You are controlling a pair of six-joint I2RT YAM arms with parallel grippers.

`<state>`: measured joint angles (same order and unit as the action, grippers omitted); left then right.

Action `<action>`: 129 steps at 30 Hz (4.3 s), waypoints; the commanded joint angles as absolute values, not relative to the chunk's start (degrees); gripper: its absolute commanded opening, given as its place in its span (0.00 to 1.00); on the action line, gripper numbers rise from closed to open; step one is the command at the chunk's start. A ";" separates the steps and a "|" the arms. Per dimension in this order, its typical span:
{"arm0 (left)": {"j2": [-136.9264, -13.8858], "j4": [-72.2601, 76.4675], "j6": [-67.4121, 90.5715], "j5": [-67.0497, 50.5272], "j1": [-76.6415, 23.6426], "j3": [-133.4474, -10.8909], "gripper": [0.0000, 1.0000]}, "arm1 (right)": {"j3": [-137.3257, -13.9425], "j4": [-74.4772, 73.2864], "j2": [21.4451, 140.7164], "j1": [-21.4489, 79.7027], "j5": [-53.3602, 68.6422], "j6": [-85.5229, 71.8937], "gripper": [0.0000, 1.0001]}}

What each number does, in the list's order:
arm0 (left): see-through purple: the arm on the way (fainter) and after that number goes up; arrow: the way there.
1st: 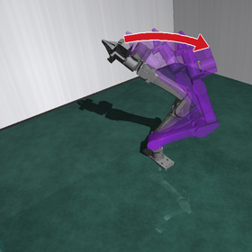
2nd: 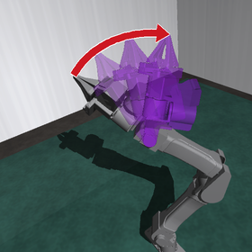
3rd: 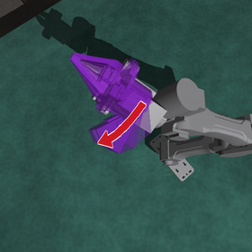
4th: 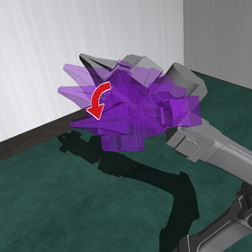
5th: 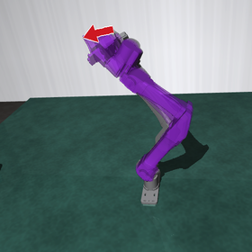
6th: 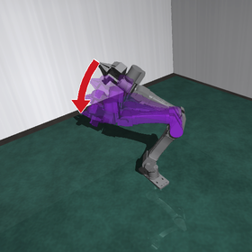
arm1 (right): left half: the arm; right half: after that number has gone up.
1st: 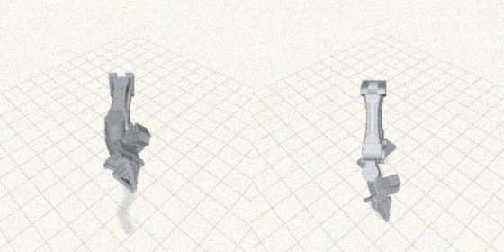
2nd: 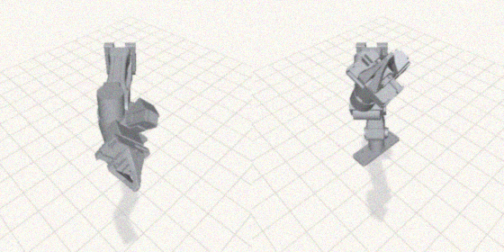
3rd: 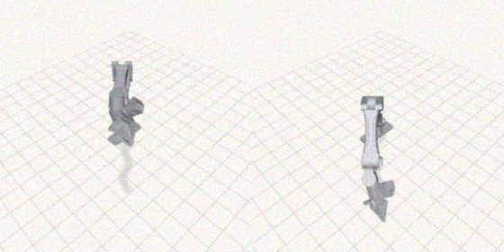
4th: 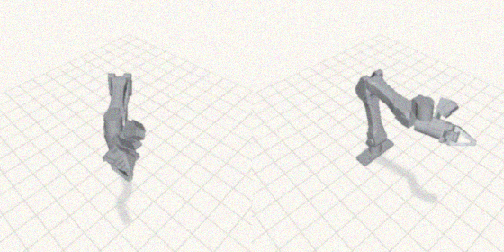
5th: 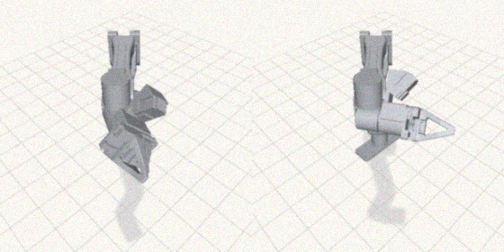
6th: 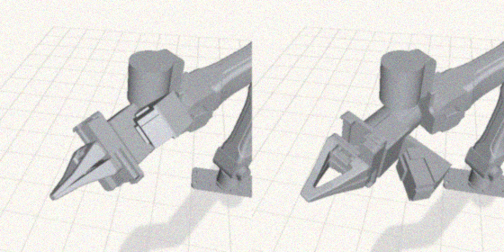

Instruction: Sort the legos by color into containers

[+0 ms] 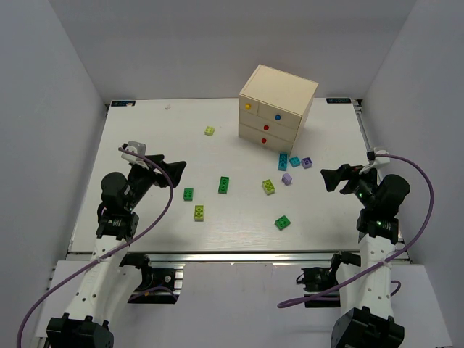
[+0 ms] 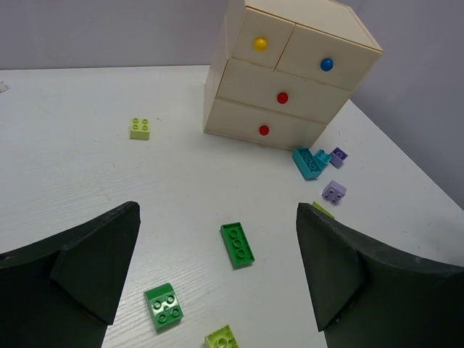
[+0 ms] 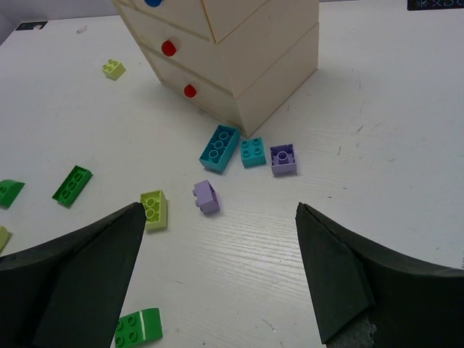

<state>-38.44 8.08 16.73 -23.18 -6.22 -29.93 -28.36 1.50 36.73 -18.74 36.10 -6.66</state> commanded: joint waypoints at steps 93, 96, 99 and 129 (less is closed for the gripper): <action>-59.33 -2.02 17.84 -26.81 -15.56 -38.58 0.86 | -30.41 -10.28 47.37 -16.44 52.21 17.75 0.89; -58.97 -2.11 17.75 -26.37 -15.56 -38.58 0.89 | -30.41 -10.28 47.46 -16.44 51.94 17.67 0.89; -58.97 -2.20 17.58 -25.93 -16.08 -38.58 0.92 | -30.24 -10.11 47.55 -16.44 51.68 17.58 0.89; -56.25 -1.41 16.08 -23.99 -16.08 -36.92 0.98 | -30.06 -9.85 47.64 -16.61 50.01 16.96 0.89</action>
